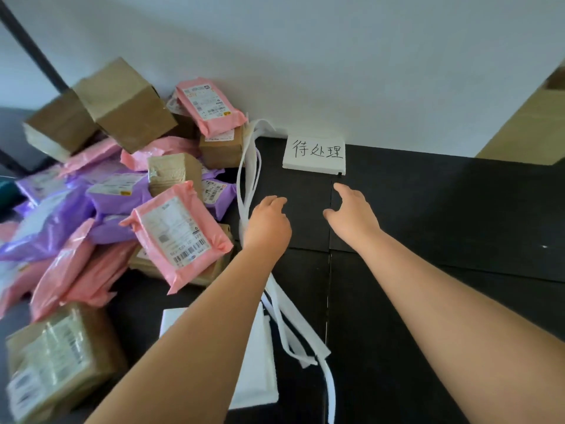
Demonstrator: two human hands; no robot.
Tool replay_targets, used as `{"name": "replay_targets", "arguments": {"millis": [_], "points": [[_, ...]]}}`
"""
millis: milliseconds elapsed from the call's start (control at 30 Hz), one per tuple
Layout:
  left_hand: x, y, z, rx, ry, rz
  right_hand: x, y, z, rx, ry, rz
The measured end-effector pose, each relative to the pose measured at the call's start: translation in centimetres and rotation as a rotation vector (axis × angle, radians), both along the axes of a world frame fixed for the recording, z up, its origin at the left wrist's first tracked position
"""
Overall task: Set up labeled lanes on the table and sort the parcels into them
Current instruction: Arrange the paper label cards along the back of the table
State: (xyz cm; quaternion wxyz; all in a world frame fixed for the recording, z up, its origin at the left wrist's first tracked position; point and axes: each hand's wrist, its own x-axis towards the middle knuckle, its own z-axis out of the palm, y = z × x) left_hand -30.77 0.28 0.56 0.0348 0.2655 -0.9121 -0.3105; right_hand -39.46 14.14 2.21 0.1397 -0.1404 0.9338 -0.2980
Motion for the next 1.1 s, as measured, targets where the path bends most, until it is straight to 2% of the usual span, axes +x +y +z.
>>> {"name": "replay_targets", "arguments": {"millis": [300, 567, 700, 833, 1100], "points": [[13.9, 2.8, 1.5, 0.042, -0.071, 0.191, 11.2, 4.2, 1.2, -0.023, -0.03, 0.111], [23.1, 2.7, -0.7, 0.121, -0.059, 0.386, 19.7, 3.8, 0.3, -0.026, -0.105, 0.13], [27.7, 1.7, -2.3, 0.056, -0.066, 0.354, 24.1, 2.1, -1.2, -0.028, -0.145, 0.135], [31.3, 0.3, -3.9, 0.055, -0.191, 0.333, 27.6, 0.6, -3.4, 0.022, -0.209, 0.112], [33.3, -2.0, -5.1, 0.105, -0.35, 0.228, 30.2, -1.1, -6.0, 0.263, -0.216, 0.01]]}}
